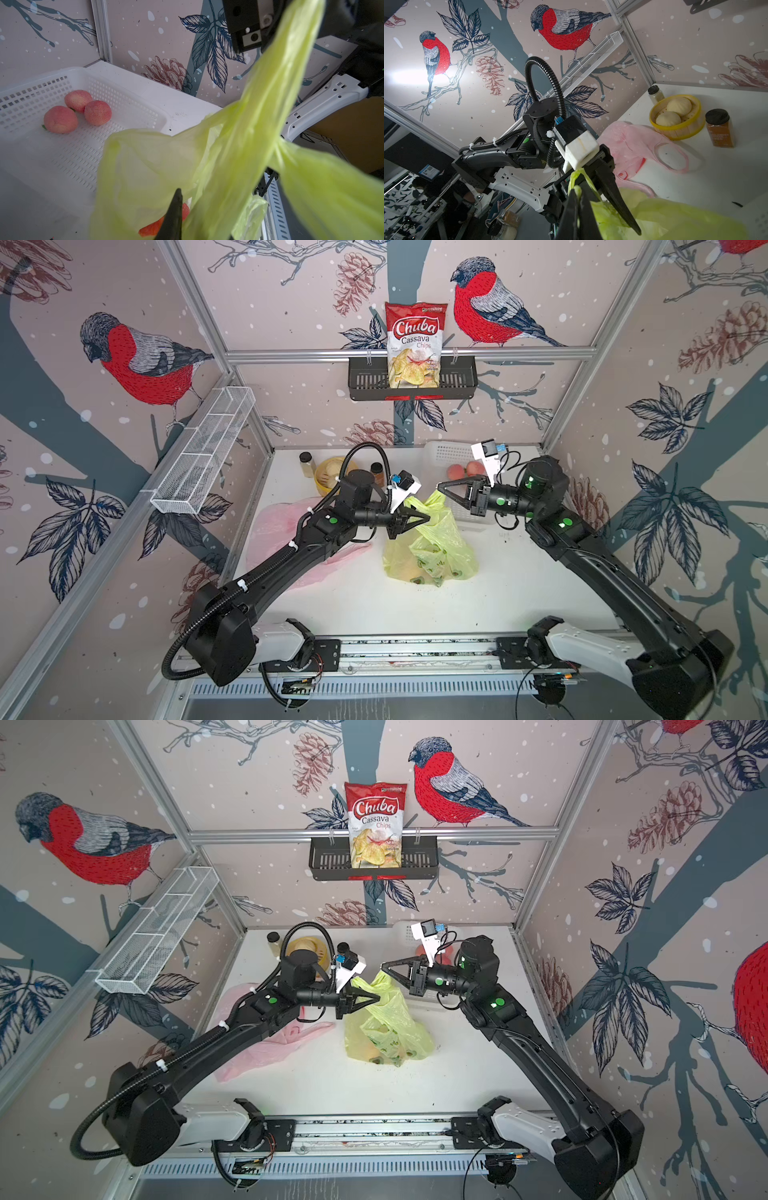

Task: Place the peach into a plastic bag & tie a knot
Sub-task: Cross the plastic bag at the center of the board.

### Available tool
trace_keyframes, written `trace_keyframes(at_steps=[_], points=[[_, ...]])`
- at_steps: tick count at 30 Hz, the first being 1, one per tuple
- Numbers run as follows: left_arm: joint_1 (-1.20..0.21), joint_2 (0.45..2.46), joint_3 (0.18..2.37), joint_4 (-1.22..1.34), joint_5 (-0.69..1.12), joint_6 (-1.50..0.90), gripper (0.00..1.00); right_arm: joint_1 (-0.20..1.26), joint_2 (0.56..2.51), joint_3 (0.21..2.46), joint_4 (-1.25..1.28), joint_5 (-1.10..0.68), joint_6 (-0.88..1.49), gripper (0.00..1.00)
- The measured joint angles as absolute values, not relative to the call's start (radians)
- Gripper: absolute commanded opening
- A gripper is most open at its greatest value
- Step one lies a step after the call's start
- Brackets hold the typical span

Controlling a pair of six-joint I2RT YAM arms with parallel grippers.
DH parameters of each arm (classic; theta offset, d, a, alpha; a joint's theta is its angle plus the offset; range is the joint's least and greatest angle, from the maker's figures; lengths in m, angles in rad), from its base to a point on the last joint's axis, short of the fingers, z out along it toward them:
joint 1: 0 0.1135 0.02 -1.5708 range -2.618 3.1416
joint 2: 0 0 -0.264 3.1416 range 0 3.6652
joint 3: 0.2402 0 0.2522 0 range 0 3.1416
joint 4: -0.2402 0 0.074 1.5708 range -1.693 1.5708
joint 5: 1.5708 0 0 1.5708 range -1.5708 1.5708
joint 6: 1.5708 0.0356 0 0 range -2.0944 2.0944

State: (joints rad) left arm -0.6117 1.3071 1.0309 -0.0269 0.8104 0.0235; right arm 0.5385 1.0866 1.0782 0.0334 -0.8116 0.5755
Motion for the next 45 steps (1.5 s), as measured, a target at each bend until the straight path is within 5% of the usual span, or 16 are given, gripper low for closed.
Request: trace_keyframes(at_steps=[10, 19, 34, 45], points=[[-0.612, 1.317, 1.015, -0.009, 0.809, 0.006, 0.21, 0.537, 1.079, 1.074, 0.032, -0.751, 0.557, 0.0], [-0.611, 1.327, 1.007, 0.016, 0.776, -0.03, 0.0, 0.573, 1.109, 1.106, 0.027, -0.727, 0.541, 0.0], [-0.595, 1.367, 0.978, 0.121, 0.651, -0.229, 0.0, 0.761, 0.946, 0.757, 0.039, -0.589, 0.491, 0.0], [-0.593, 1.367, 0.976, 0.107, 0.651, -0.265, 0.05, 0.777, 1.116, 0.738, 0.039, -0.448, 0.387, 0.0]])
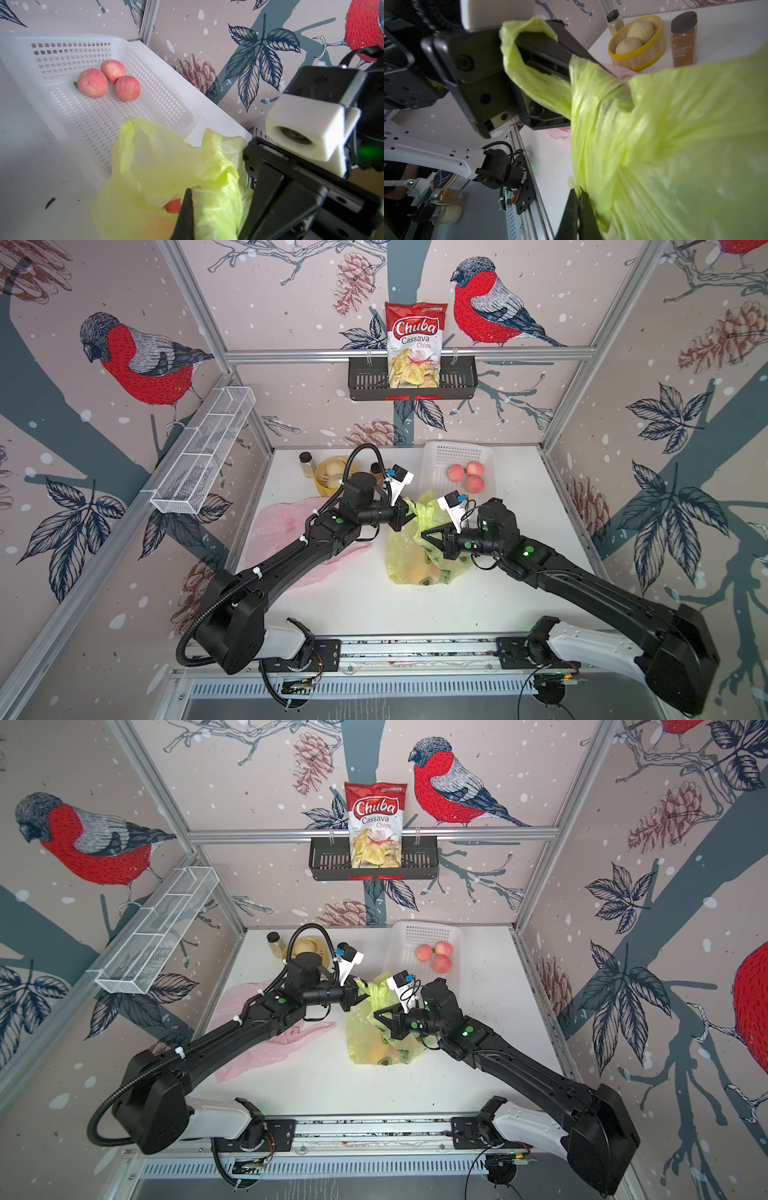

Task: Place the peach into a plastic bag & tie a knot
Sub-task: Cross the plastic bag at the center of the board.

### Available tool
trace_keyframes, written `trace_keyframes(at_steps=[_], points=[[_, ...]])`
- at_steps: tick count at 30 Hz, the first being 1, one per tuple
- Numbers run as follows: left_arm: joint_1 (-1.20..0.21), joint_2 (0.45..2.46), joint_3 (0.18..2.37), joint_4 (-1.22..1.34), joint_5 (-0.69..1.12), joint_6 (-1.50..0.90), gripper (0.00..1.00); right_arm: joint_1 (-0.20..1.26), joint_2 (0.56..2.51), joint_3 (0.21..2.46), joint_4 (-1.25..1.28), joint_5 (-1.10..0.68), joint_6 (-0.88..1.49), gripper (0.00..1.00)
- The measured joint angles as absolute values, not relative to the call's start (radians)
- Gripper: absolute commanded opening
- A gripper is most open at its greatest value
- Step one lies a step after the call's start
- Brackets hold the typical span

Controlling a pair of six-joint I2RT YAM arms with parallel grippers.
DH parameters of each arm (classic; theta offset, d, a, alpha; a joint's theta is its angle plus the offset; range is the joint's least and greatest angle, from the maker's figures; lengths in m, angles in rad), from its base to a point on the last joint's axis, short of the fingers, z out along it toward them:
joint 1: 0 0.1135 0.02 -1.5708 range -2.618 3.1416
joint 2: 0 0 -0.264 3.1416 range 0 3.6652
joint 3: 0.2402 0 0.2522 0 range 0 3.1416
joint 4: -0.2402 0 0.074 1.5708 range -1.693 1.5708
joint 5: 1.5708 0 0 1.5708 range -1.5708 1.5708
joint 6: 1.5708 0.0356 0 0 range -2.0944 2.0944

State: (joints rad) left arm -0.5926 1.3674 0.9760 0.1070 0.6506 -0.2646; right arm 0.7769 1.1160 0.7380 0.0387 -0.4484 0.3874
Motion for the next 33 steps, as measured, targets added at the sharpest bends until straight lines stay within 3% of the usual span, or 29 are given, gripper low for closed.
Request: trace_keyframes(at_steps=[3, 5, 10, 33], points=[[-0.593, 1.367, 0.976, 0.1, 0.644, -0.265, 0.1, 0.778, 1.147, 0.756, 0.032, -0.412, 0.366, 0.0], [-0.592, 1.367, 0.976, 0.096, 0.638, -0.265, 0.19, 0.78, 1.157, 0.764, 0.021, -0.376, 0.363, 0.0], [-0.592, 1.368, 0.981, 0.052, 0.617, -0.261, 0.31, 0.781, 1.159, 0.77, 0.006, -0.344, 0.359, 0.0], [-0.603, 1.296, 0.956, -0.034, 0.694, -0.149, 0.48, 0.77, 1.167, 0.778, -0.004, -0.362, 0.367, 0.0]])
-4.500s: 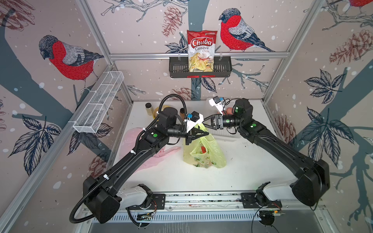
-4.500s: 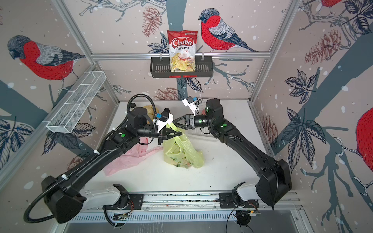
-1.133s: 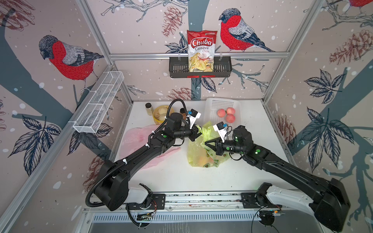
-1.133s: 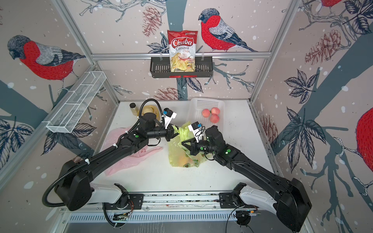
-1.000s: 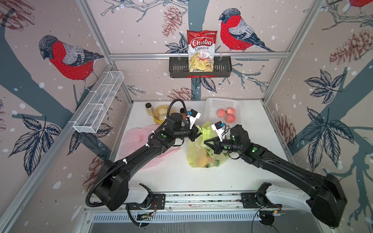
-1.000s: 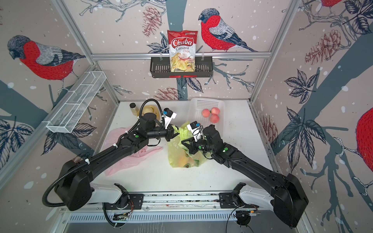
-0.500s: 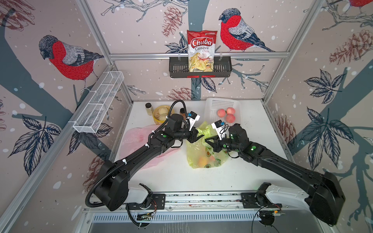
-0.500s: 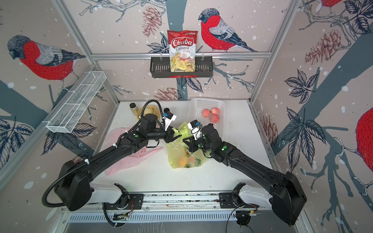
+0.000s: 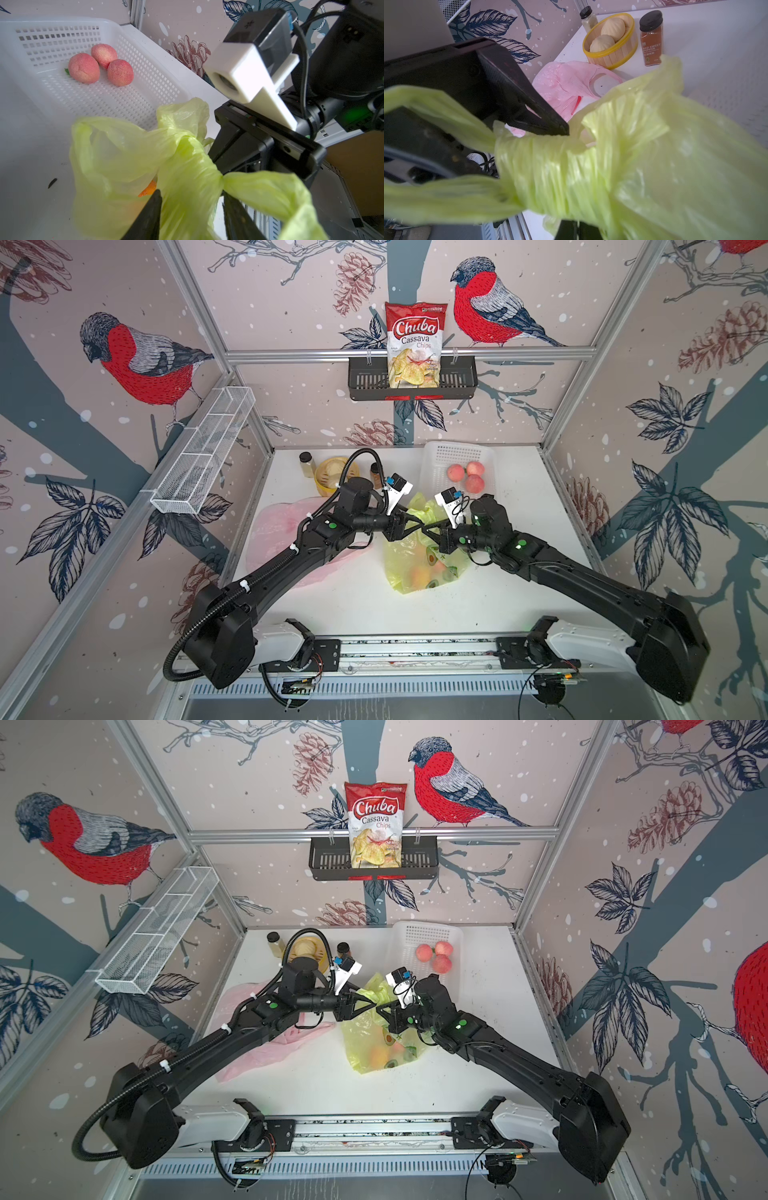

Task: Place the peach into a plastic bag & tie a knot
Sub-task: Cross the plastic bag at the center of the board.

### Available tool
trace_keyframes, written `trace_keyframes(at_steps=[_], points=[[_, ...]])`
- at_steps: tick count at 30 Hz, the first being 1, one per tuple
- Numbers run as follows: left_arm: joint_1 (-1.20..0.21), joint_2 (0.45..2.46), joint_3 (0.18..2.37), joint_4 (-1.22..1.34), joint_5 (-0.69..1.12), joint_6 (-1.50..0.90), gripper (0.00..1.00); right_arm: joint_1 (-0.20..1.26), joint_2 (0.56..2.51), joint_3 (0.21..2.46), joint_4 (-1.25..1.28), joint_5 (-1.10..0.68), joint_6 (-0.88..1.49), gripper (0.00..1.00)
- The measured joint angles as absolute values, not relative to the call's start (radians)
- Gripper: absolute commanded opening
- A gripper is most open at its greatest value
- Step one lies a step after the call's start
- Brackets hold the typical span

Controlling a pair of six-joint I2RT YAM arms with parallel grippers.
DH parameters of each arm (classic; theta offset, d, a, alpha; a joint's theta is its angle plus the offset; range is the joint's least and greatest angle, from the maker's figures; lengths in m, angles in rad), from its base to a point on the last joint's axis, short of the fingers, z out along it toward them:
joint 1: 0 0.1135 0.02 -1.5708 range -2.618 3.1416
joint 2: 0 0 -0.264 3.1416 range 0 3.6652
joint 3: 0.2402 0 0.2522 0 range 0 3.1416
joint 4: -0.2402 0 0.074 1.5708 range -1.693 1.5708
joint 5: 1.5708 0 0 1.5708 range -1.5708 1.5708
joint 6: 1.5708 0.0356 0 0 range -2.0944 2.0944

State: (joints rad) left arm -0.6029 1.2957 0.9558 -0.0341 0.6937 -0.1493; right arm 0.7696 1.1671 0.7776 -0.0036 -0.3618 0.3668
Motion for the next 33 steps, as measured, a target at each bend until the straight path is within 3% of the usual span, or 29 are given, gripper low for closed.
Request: trace_keyframes(at_steps=[15, 25, 27, 29, 32, 33], points=[[-0.619, 1.34, 0.957, -0.024, 0.686, -0.135, 0.52, 0.77, 1.157, 0.774, 0.0, -0.378, 0.374, 0.0], [-0.622, 1.383, 0.993, 0.016, 0.68, -0.196, 0.47, 0.781, 1.161, 0.768, 0.0, -0.386, 0.373, 0.0], [-0.627, 1.398, 1.009, 0.014, 0.68, -0.205, 0.43, 0.783, 1.161, 0.768, 0.0, -0.388, 0.373, 0.0], [-0.633, 1.406, 1.021, 0.016, 0.68, -0.205, 0.31, 0.785, 1.16, 0.768, 0.0, -0.392, 0.373, 0.0], [-0.643, 1.418, 1.031, 0.014, 0.68, -0.207, 0.02, 0.787, 1.16, 0.768, -0.001, -0.396, 0.373, 0.0], [-0.646, 1.42, 1.034, 0.014, 0.68, -0.209, 0.0, 0.787, 1.16, 0.769, -0.001, -0.401, 0.373, 0.0]])
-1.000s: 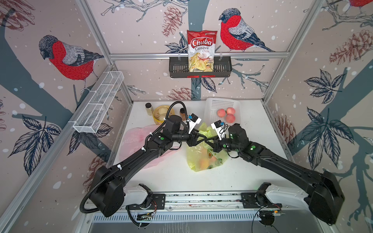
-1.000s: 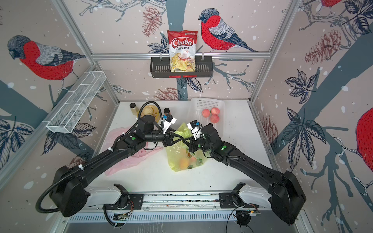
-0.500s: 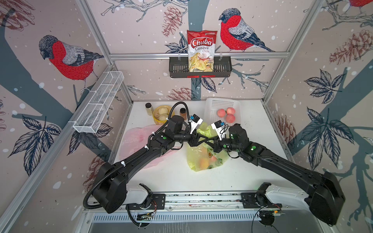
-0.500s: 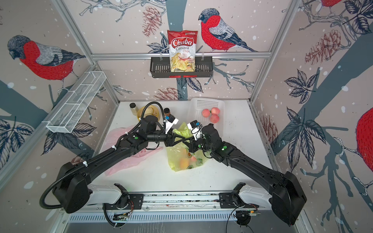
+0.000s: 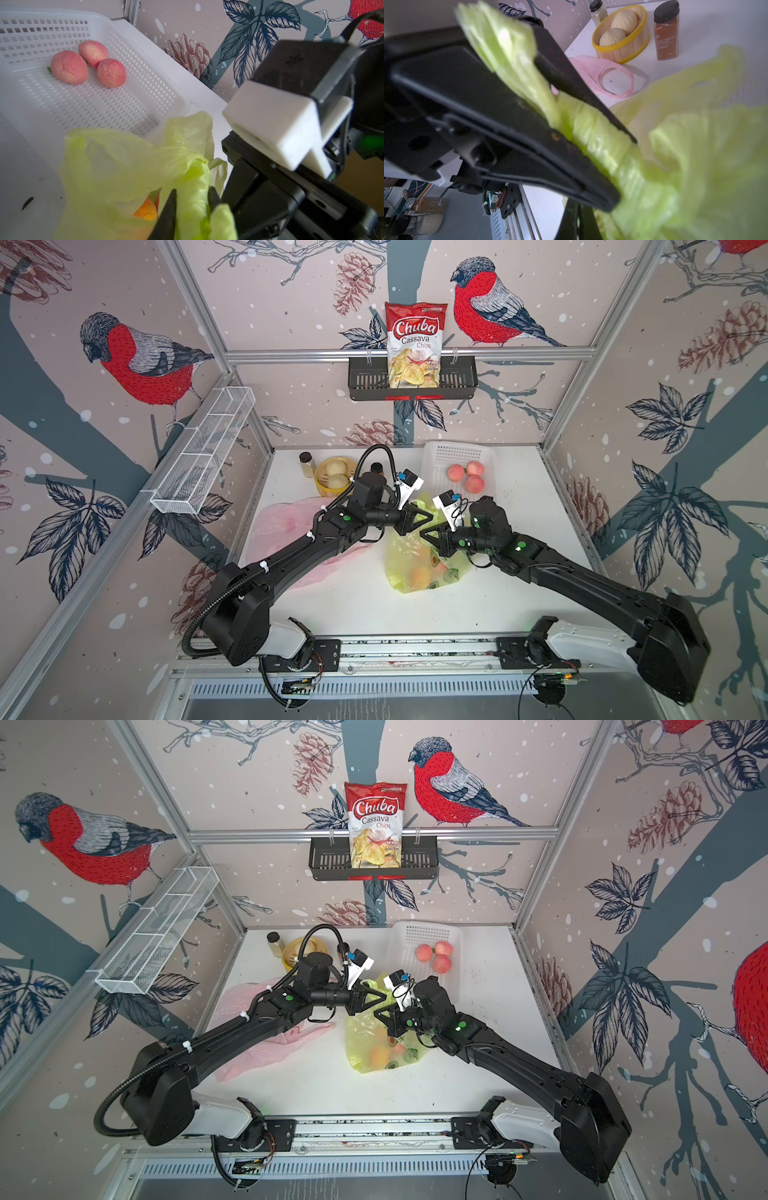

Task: Place the peach into a plastic bag & tie a knot
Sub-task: Cross the plastic bag at the center of the board.

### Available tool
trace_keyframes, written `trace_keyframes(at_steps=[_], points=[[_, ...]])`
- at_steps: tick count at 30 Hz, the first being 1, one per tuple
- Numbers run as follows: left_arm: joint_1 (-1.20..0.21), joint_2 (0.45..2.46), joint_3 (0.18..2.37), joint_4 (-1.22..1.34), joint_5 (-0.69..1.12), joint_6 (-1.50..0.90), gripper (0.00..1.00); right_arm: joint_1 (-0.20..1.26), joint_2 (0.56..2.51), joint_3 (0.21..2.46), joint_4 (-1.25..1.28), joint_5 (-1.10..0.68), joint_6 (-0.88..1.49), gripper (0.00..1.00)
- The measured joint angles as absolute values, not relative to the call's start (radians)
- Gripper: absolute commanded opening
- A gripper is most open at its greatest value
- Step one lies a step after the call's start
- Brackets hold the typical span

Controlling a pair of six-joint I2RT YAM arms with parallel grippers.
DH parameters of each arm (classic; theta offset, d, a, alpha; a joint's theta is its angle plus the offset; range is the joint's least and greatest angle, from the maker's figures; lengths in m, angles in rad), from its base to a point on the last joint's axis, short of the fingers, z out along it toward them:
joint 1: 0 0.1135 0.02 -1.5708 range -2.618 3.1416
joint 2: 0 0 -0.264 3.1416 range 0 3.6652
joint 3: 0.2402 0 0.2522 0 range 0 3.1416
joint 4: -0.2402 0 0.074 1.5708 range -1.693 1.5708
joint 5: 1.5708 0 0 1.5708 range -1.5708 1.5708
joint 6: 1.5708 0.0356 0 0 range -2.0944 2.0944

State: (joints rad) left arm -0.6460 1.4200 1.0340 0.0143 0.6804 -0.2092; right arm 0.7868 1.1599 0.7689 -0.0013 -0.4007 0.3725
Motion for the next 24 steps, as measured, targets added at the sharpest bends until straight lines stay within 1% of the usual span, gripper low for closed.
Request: trace_keyframes(at_steps=[1, 2, 3, 4, 6, 7, 10, 14, 18, 21, 24], points=[[-0.65, 1.421, 1.037, 0.016, 0.681, -0.206, 0.0, 0.787, 1.16, 0.773, -0.008, -0.403, 0.369, 0.0], [-0.652, 1.421, 1.04, 0.015, 0.681, -0.208, 0.0, 0.787, 1.16, 0.78, -0.017, -0.408, 0.369, 0.07], [-0.653, 1.418, 1.043, 0.016, 0.681, -0.208, 0.0, 0.787, 1.16, 0.798, -0.037, -0.414, 0.366, 0.17], [-0.653, 1.41, 1.043, 0.013, 0.681, -0.206, 0.0, 0.788, 1.158, 0.82, -0.055, -0.421, 0.363, 0.3], [-0.651, 1.383, 1.044, 0.002, 0.682, -0.179, 0.0, 0.789, 1.137, 0.87, -0.097, -0.436, 0.344, 0.52], [-0.651, 1.363, 1.048, -0.012, 0.685, -0.167, 0.0, 0.789, 1.119, 0.894, -0.121, -0.448, 0.336, 0.6], [-0.646, 1.306, 1.089, -0.068, 0.704, -0.097, 0.0, 0.789, 1.034, 0.957, -0.178, -0.471, 0.303, 0.79], [-0.645, 1.231, 1.132, -0.152, 0.759, -0.015, 0.0, 0.769, 0.925, 1.002, -0.2, -0.466, 0.259, 0.9], [-0.643, 1.17, 1.162, -0.239, 0.815, 0.046, 0.0, 0.732, 0.928, 1.076, -0.213, -0.464, 0.217, 0.99], [-0.641, 1.156, 1.189, -0.293, 0.846, 0.08, 0.0, 0.729, 0.979, 1.121, -0.226, -0.503, 0.191, 0.99], [-0.637, 1.154, 1.192, -0.333, 0.863, 0.098, 0.0, 0.742, 1.037, 1.155, -0.253, -0.552, 0.174, 0.95]])
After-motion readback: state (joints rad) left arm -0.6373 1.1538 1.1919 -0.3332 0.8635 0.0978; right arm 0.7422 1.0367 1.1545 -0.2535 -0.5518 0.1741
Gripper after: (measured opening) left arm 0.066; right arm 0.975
